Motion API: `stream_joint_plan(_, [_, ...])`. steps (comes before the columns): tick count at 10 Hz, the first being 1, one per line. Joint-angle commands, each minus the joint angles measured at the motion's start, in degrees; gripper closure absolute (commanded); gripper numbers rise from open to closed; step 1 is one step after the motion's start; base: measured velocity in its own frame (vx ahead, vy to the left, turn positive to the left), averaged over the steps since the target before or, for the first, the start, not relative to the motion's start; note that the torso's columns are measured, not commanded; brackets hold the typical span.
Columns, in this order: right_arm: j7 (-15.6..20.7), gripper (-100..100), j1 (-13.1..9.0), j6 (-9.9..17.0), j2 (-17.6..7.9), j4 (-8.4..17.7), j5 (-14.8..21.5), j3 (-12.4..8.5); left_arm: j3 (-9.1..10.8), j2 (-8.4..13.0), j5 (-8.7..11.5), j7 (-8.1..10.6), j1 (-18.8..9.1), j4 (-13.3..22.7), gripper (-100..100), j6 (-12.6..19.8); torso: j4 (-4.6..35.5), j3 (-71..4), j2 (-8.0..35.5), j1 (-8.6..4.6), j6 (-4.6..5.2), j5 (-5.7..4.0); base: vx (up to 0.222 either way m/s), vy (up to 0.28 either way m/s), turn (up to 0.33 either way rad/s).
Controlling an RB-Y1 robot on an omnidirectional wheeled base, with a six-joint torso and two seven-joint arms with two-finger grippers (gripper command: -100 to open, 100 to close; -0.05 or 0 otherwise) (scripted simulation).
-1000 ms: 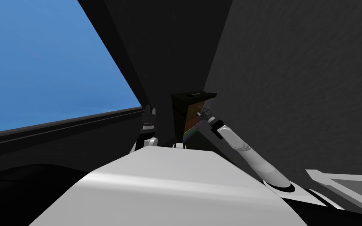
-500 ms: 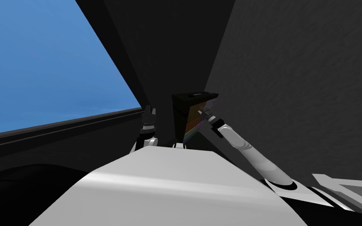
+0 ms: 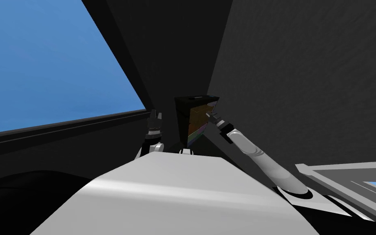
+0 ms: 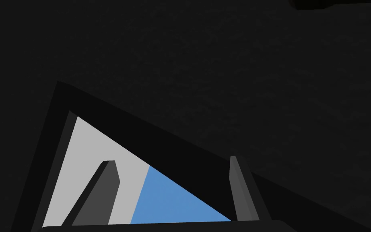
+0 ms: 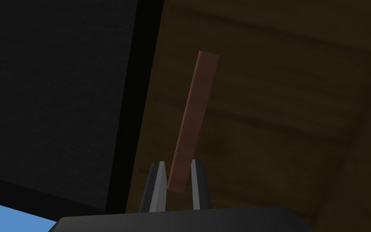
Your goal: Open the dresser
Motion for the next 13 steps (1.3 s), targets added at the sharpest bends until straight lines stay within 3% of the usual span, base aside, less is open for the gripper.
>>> stream_joint_plan(1, [-0.04,100,0.49,-0.21,-0.19,-0.39,-0.15,0.41,-0.01,-0.01,0.0,0.0,0.01,0.0,0,0.0,0.06,-0.2,-0.28,0.29,-0.02,0.11,-0.092,-0.096,-0.041])
stream_joint_plan(3, [-0.11,100,0.85,-0.4,-0.29,-0.66,-0.21,0.68,-0.01,0.0,0.0,0.0,0.0,0.0,0,0.0,0.02,-0.05,-0.05,-0.09,0.05,-0.02,-0.125,-0.145,-0.024])
stream_joint_plan(4, [-2.25,-100,-1.14,-2.78,-0.96,-0.86,-0.71,-2.14,0.0,0.0,0.0,0.0,0.0,0.0,0,0.0,-0.01,0.01,0.01,-0.18,0.08,-0.08,-0.058,-0.028,-0.098])
stream_joint_plan(6, [-3.29,-100,-2.18,-3.98,-2.16,-0.8,-1.87,-3.47,-0.02,-0.02,0.0,0.0,0.02,0.0,0,0.0,0.13,-0.19,-0.23,0.63,-0.09,0.26,0.013,0.072,-0.065])
stream_joint_plan(10, [-5.88,-100,-4.78,-6.98,-5.15,-0.64,-4.76,-6.78,-0.02,-0.02,0.0,0.0,0.01,-0.01,0,-0.01,0.26,0.14,0.28,-0.03,-0.01,0.05,0.012,0.06,-0.042])
stream_joint_plan(11, [-5.78,-100,-4.13,-6.6,-4.41,-0.78,-3.64,-5.99,-0.02,-0.02,0.0,0.0,0.02,-0.01,0,-0.01,0.39,0.14,0.32,-0.05,0.06,0.08,0.0,0.02,-0.011])
stream_joint_plan(12, [-6.02,0,-4.21,-6.91,-4.49,-0.75,-3.7,-6.05,-0.02,-0.01,0.0,0.0,0.01,0.0,0,0.0,0.36,0.16,0.33,0.0,0.04,0.09,0.0,0.0,0.0])
stream_joint_plan(13, [-6.0,0,-4.17,-6.91,-4.48,-0.73,-3.69,-6.01,-0.02,-0.01,0.0,0.0,0.01,0.0,0,0.0,0.32,0.15,0.3,0.06,0.02,0.1,0.0,0.0,0.0])
